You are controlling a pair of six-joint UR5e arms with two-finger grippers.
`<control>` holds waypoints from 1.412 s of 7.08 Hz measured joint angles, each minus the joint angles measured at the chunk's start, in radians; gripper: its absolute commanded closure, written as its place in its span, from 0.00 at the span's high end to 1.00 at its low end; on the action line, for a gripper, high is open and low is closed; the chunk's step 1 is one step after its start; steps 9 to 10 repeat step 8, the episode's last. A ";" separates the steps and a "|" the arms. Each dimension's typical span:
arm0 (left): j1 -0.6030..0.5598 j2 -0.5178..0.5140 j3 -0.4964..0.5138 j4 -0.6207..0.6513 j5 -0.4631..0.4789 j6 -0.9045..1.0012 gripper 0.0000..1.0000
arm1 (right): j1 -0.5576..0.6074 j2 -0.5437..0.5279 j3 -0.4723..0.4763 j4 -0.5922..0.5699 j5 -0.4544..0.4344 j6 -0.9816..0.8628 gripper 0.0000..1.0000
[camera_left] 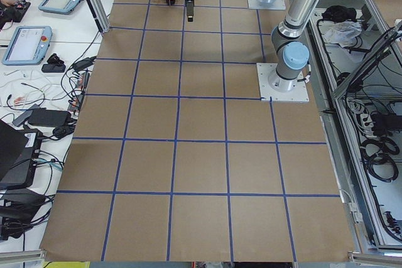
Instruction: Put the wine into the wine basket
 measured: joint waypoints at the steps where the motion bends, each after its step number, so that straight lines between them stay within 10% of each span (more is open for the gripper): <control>1: 0.000 0.003 -0.008 0.001 0.000 0.000 1.00 | 0.004 0.005 -0.005 -0.001 -0.014 0.014 1.00; 10: -0.001 0.014 -0.020 0.006 -0.005 -0.002 1.00 | 0.005 0.007 0.002 -0.001 -0.021 0.021 1.00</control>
